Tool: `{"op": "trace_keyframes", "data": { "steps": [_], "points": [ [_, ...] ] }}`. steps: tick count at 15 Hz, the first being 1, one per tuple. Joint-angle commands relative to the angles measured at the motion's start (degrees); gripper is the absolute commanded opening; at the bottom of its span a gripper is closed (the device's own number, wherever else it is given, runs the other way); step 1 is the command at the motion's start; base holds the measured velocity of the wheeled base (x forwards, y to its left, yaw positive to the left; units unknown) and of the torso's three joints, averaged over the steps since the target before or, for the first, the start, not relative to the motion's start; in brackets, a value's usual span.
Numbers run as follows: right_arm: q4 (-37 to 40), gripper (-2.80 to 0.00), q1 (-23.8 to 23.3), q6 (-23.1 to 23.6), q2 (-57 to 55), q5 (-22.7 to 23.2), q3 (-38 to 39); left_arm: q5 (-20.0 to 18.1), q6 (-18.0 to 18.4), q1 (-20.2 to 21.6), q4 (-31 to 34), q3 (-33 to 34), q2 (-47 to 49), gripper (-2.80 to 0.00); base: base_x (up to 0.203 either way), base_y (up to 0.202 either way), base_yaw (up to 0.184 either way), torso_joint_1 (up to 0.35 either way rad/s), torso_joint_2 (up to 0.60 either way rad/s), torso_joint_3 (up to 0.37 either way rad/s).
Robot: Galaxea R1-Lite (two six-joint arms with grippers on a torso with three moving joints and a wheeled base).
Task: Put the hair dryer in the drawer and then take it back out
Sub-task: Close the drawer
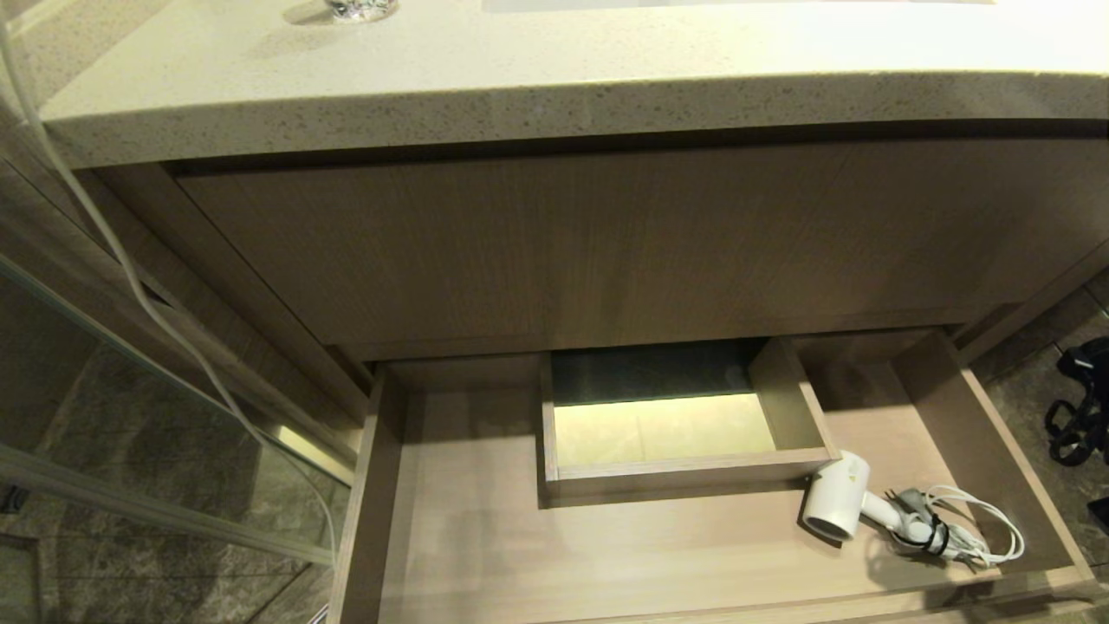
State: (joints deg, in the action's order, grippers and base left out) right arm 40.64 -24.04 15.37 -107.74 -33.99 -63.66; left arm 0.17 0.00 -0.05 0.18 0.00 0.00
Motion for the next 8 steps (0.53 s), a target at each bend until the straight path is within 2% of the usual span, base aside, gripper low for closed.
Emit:
{"op": "trace_keyframes", "data": {
  "steps": [1, 4, 8],
  "points": [
    [-2.81, -2.8, -2.59, 3.94, -1.16, 0.04, 3.14, 0.06, 0.0, 0.05, -0.01, 0.0, 0.0, -2.8, 0.0, 0.0, 0.0, 0.0, 0.0, 0.0],
    [-4.58, -2.8, -3.99, 5.97, -2.23, 0.24, 6.08, 0.01, 0.0, 0.05, -0.01, 0.0, 0.0, -2.8, 0.0, 0.0, 0.0, 0.0, 0.0, 0.0],
    [-5.77, -2.8, -4.47, 7.71, -3.93, 0.24, 6.34, 0.01, 0.0, 0.05, -0.01, 0.0, 0.0, -2.8, 0.0, 0.0, 0.0, 0.0, 0.0, 0.0]
  ]
}}
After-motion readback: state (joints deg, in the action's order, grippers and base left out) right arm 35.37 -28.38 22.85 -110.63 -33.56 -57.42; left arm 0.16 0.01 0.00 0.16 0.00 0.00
